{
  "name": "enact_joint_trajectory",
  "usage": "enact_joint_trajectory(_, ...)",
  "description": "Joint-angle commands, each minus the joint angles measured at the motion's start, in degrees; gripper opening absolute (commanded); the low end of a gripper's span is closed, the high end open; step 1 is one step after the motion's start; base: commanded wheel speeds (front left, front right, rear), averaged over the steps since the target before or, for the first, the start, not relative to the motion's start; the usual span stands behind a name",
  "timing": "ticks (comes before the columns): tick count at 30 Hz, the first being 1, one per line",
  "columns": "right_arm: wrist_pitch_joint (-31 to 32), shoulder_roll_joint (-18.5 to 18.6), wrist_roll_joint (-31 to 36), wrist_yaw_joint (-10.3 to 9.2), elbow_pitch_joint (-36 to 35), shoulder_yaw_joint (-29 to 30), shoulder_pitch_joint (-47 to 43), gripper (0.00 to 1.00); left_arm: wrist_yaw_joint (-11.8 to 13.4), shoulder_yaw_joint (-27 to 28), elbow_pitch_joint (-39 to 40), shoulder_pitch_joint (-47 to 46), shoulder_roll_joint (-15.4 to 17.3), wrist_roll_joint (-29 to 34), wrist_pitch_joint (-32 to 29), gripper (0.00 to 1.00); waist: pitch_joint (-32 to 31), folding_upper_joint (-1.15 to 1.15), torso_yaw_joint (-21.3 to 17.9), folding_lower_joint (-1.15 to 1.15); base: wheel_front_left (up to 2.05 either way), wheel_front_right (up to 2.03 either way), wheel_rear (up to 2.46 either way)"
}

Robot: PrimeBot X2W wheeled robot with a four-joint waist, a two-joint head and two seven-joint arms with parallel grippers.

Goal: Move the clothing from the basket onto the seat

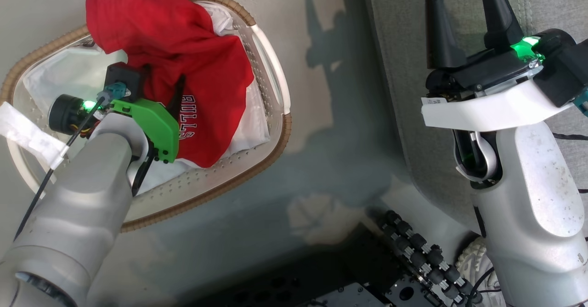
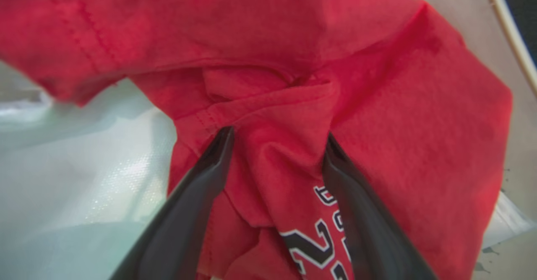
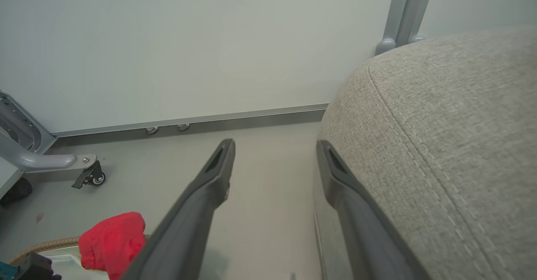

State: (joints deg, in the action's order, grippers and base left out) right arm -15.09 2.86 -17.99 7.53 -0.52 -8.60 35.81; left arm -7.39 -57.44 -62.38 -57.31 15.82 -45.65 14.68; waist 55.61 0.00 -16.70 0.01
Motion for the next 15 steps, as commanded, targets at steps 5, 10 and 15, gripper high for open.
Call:
enact_joint_trajectory(5,-0.1,0.1,0.5,-0.08,-0.2,-0.4,-0.2,1.0,-0.1,-2.0,-2.9,-1.6,-1.7,-0.2,-0.3,1.0,0.5,0.0,0.5,-0.01,0.0,0.0,0.0)
enact_joint_trajectory(10,-0.1,0.1,0.3,-0.08,-0.1,-0.4,-0.1,1.0,-0.1,-4.8,-3.3,-1.4,-2.5,-1.5,-2.2,0.0,0.7,0.0,0.6,-0.01,0.0,0.0,0.0)
enact_joint_trajectory(15,-0.1,0.2,-0.2,-0.08,1.5,-1.0,0.5,1.0,-0.1,-5.7,-1.5,-0.3,-1.7,-4.4,-1.5,0.0,-0.6,0.0,0.0,-0.01,0.0,0.0,0.0)
